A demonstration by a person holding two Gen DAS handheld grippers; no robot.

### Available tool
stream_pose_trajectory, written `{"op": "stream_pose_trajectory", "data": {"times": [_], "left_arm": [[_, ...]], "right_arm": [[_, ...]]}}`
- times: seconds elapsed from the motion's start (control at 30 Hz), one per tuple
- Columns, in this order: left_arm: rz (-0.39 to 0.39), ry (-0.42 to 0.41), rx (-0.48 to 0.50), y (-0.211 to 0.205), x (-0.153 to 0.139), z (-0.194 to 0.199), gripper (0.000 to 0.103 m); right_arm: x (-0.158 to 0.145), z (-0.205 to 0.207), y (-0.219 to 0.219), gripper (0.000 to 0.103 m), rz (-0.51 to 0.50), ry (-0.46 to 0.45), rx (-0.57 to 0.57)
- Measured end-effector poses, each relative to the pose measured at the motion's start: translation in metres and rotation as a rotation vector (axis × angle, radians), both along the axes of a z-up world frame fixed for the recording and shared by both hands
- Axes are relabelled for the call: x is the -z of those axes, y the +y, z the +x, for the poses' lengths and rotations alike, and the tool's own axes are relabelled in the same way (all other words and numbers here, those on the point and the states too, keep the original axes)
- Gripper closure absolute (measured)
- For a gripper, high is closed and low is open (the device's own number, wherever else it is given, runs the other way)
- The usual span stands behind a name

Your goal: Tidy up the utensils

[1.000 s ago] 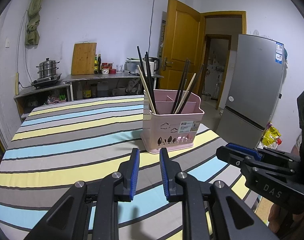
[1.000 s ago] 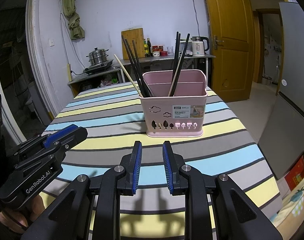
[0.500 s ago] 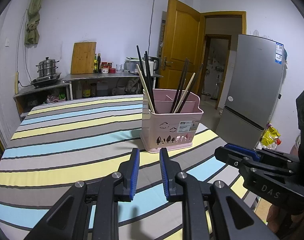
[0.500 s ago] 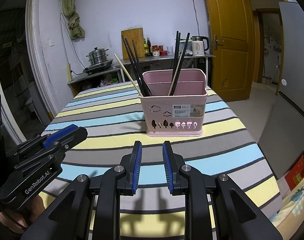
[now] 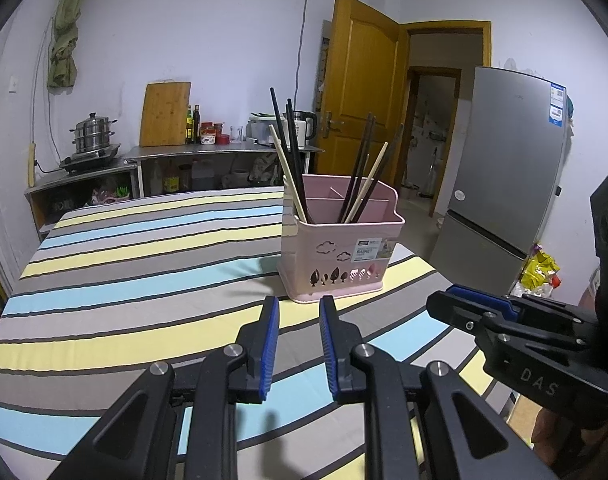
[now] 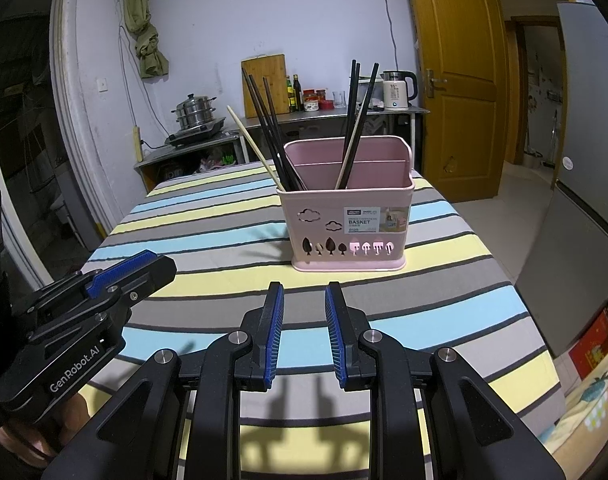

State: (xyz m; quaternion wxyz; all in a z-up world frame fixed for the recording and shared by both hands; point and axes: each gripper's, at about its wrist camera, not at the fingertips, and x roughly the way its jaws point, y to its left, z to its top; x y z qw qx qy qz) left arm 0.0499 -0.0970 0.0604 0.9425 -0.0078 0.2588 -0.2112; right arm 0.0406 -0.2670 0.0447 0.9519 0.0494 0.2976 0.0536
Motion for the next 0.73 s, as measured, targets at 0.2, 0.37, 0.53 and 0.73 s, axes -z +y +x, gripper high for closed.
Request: {"op": "stream_pose_trajectory", "data": {"times": [0.2, 0.37, 0.53, 0.73], "left_arm": [[0.008, 0.003, 0.004, -0.0014, 0.0018, 0.0004, 0.083], [0.011, 0.013, 0.009, -0.0029, 0.0034, 0.0014, 0.083], [0.01, 0.019, 0.008, -0.0036, 0.0055, 0.0025, 0.083], [0.004, 0.014, -0.008, -0.0028, 0.0039, 0.0024, 0.083]], "right_arm": [[0.0013, 0.0, -0.0005, 0.081, 0.0, 0.002, 0.002], [0.0035, -0.0003, -0.0012, 0.081, 0.001, 0.005, 0.004], [0.0039, -0.0006, -0.0012, 0.081, 0.0, 0.007, 0.005], [0.0037, -0.002, -0.0012, 0.081, 0.002, 0.007, 0.008]]}}
